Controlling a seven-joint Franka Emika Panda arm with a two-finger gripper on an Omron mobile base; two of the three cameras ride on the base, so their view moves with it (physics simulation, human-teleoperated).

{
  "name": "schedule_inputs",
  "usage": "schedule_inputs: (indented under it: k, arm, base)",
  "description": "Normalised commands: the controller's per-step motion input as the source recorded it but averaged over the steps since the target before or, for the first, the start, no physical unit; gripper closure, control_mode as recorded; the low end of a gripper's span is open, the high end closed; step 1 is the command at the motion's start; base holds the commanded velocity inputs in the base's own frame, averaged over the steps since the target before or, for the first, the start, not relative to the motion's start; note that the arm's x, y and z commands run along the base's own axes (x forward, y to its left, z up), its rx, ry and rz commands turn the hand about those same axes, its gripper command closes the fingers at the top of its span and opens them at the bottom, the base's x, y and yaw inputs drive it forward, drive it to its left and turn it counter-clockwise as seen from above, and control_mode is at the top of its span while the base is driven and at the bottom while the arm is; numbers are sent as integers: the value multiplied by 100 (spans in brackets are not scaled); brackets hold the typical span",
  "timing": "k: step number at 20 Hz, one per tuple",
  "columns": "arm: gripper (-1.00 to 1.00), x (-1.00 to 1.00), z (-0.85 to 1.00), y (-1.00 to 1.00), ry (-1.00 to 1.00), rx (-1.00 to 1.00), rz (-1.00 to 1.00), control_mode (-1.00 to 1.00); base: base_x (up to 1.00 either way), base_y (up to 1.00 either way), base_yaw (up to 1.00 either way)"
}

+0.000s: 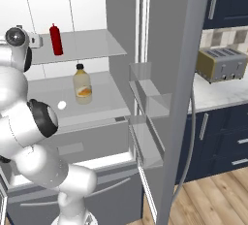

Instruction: Place the ketchup and ketchup from the counter to the top shelf of the fridge. If the existing items in the fridge are on the top shelf, move them to other shelves.

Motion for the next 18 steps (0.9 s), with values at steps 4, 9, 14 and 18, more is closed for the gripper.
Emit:
schedule_inputs:
  k: [4,9,14,18]
  arm:
    - [-100,13,-19,6,0,0,0,-100]
    - [-100,0,-15,1,0,0,0,-100]
    - [-100,2,-1,0,1,0,0,-100]
    - [-100,0,0,0,0,0,0,-100]
  base:
    - [0,0,0]
    - [0,0,0]
    - [0,0,0]
    - [0,0,0]
